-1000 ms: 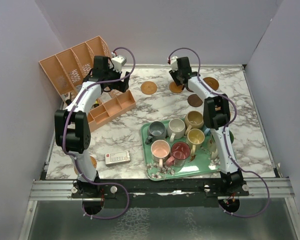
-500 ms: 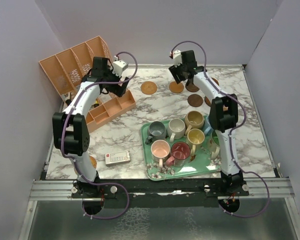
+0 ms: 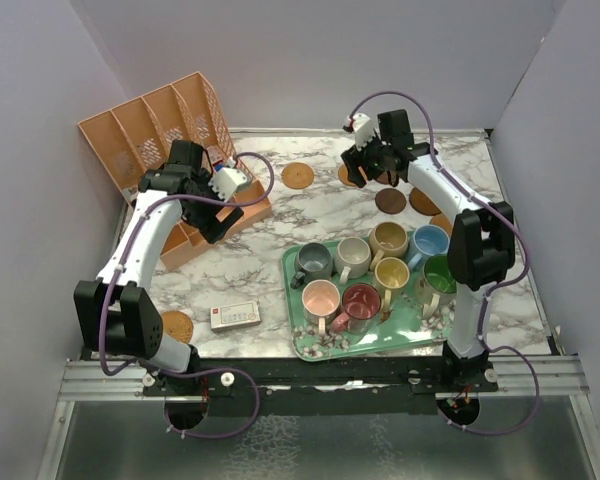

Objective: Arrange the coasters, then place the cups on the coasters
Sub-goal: Move the coaster to the center of the board.

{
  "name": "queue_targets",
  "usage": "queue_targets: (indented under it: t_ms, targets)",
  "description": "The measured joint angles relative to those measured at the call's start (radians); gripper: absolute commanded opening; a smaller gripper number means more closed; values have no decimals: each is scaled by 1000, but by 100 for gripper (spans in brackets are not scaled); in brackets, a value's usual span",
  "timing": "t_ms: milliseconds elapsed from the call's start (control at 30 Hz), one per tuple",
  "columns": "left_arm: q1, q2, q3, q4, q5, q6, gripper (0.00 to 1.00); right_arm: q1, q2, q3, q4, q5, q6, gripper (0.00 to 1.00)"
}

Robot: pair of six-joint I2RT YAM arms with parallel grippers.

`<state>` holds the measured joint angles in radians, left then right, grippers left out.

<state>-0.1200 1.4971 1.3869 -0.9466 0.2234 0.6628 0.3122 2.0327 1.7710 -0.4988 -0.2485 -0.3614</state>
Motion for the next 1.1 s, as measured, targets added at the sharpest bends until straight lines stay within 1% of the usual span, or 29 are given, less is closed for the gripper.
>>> queue_targets:
  t_ms: [100, 233, 333, 500, 800, 967, 1100]
  targets:
    - [0, -44, -56, -80, -37, 40, 99, 0, -42, -96, -7, -54, -11, 66]
    - [1, -103, -214, -178, -132, 103, 99, 0, -75, -170, -6, -92, -21, 66]
    - [6, -147, -332, -222, -195, 155, 98, 0, -84, -185, -6, -119, -26, 66]
    - [31, -201, -461, -248, -258, 228, 98, 0, -84, -185, -6, -149, -28, 66]
    - [48, -246, -652, -158, -319, 328, 99, 0, -84, -185, -6, -150, -28, 66]
    - [49, -250, -731, -44, -329, 350, 99, 0, -84, -185, -6, -149, -28, 66]
    - [49, -249, -755, 43, -324, 345, 98, 0, -84, -185, -6, -147, -28, 66]
